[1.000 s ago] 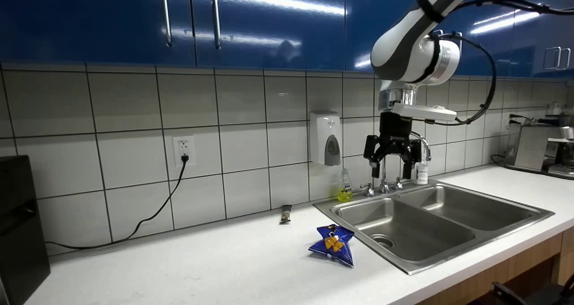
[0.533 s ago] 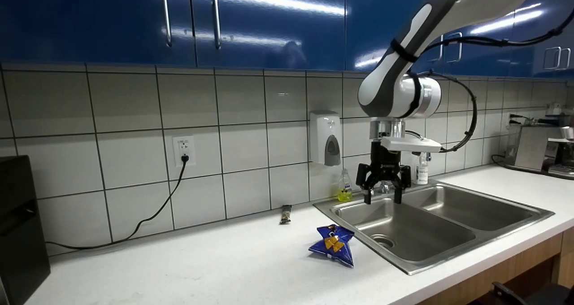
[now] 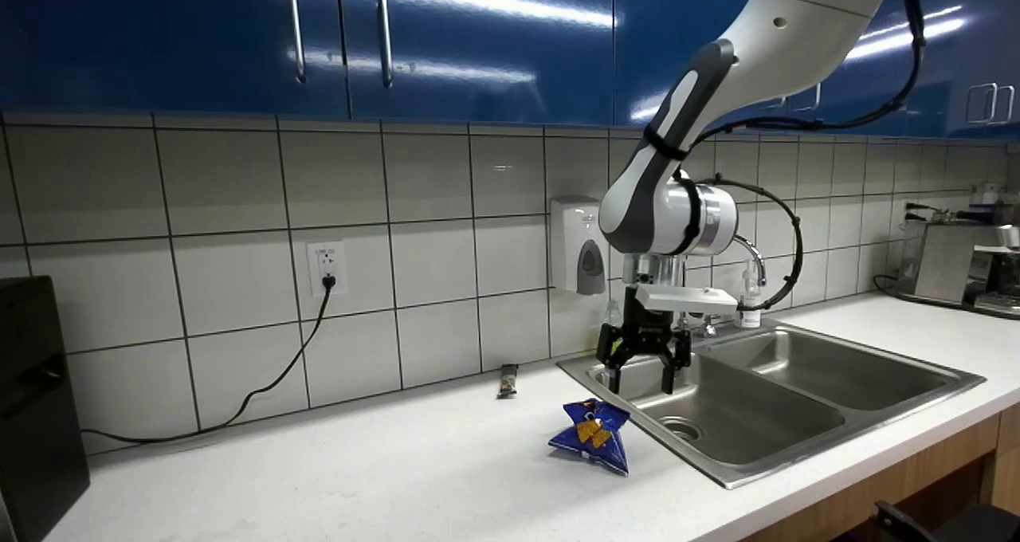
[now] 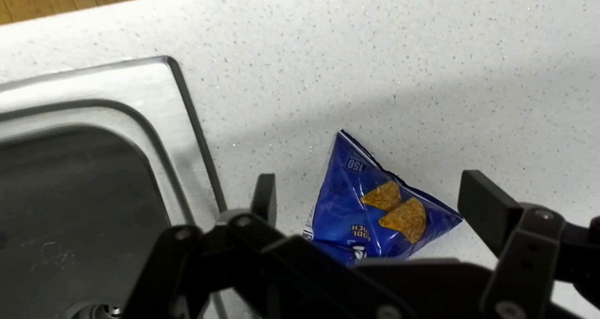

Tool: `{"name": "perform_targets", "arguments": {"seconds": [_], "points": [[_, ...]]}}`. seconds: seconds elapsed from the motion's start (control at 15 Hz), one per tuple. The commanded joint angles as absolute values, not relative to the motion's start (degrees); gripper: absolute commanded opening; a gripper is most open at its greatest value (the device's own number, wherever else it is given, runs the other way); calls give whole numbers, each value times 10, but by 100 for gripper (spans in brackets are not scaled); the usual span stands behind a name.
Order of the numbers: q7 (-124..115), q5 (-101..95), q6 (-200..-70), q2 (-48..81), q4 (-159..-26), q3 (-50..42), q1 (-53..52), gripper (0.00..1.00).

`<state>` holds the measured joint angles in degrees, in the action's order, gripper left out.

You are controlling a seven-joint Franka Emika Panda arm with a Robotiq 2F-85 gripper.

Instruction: Put the blue Doritos pack in the left sink

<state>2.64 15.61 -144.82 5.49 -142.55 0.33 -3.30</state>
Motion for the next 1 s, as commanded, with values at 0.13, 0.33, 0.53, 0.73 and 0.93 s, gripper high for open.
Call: {"name": "perform_targets", "arguments": {"seconds": [0.13, 0.33, 0.53, 0.73, 0.93], "points": [[2, 168, -1490, 125, -1359, 23, -27, 100], [-22, 158, -1506, 150, -1333, 20, -27, 100], [-54, 151, -1512, 171, -1316, 17, -32, 100], [-85, 145, -1519, 187, -1306, 13, -36, 100], [-111, 141, -1527, 200, -1300, 11, -39, 100]]}}
